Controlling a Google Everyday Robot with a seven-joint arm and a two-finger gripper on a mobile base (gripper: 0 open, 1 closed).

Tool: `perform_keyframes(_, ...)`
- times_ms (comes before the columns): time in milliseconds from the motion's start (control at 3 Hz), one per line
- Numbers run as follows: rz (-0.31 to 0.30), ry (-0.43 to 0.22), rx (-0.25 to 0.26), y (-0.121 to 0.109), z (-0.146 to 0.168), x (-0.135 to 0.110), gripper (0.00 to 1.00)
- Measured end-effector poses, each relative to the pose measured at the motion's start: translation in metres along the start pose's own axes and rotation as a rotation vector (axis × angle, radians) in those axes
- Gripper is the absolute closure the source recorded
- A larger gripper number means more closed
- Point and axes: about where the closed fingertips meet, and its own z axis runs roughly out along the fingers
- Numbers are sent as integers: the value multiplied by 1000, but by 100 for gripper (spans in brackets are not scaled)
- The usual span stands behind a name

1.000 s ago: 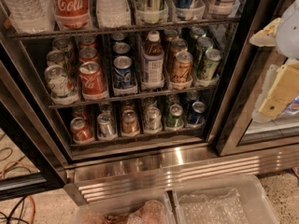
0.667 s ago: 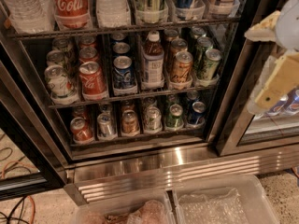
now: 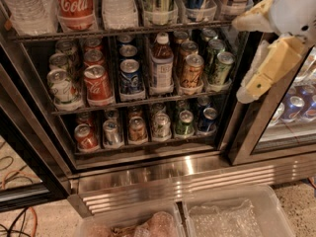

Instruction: Pick water bottle from top shelf of fridge

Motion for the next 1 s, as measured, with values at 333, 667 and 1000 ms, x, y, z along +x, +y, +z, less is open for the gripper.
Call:
perform_keyframes(333, 4, -100, -53, -3, 18, -18, 0)
perform_keyframes(667, 5, -116, -61, -3, 20, -21, 0)
perform_keyframes(1000, 1, -138, -59, -3, 23, -26, 0)
